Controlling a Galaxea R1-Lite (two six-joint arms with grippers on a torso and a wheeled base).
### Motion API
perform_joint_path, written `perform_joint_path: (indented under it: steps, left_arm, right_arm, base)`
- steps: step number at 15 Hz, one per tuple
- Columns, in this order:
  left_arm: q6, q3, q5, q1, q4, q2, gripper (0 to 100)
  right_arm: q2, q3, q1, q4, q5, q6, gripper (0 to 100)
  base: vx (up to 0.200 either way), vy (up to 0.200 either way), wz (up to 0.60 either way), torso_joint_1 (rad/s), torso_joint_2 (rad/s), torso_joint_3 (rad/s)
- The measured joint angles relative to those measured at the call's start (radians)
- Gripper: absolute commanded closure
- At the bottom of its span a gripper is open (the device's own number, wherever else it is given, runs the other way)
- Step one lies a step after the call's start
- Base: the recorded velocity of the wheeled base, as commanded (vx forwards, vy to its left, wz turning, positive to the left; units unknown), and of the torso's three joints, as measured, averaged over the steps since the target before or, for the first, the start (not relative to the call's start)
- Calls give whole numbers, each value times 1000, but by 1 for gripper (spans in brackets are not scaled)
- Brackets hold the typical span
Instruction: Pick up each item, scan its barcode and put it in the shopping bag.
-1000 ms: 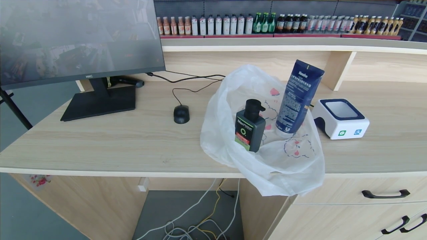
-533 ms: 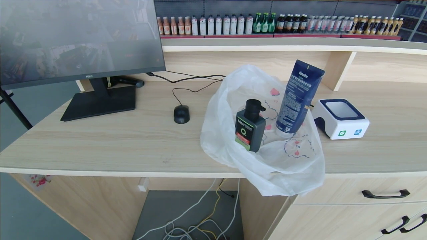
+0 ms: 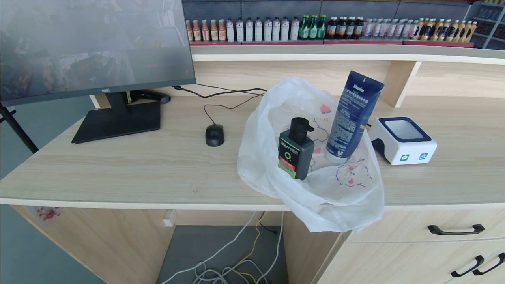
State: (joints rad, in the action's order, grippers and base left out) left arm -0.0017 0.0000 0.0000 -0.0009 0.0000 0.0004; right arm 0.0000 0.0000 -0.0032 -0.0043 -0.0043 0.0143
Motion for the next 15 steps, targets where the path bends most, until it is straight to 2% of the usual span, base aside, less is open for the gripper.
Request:
perform_joint_path:
  steps: [2, 5, 9, 15]
  left_arm:
    - [-1, 0, 0, 0, 0, 0, 0]
    - [-5, 0, 0, 1, 0, 0, 0]
    - [-6, 0, 0, 1, 0, 0, 0]
    - [-6, 0, 0, 1, 0, 0, 0]
  right_arm:
    - [0, 0, 0, 0, 0, 1, 0]
    - [0, 0, 1, 0, 0, 1, 0]
    - [0, -1, 0, 0, 0, 0, 0]
    - [0, 0, 0, 1, 0, 2, 0]
  base:
    - [0, 0, 0, 0, 0, 0]
    - [-200, 0, 0, 3, 4, 1]
    - [0, 0, 0, 0, 0, 0]
    - [0, -200, 0, 8, 5, 0]
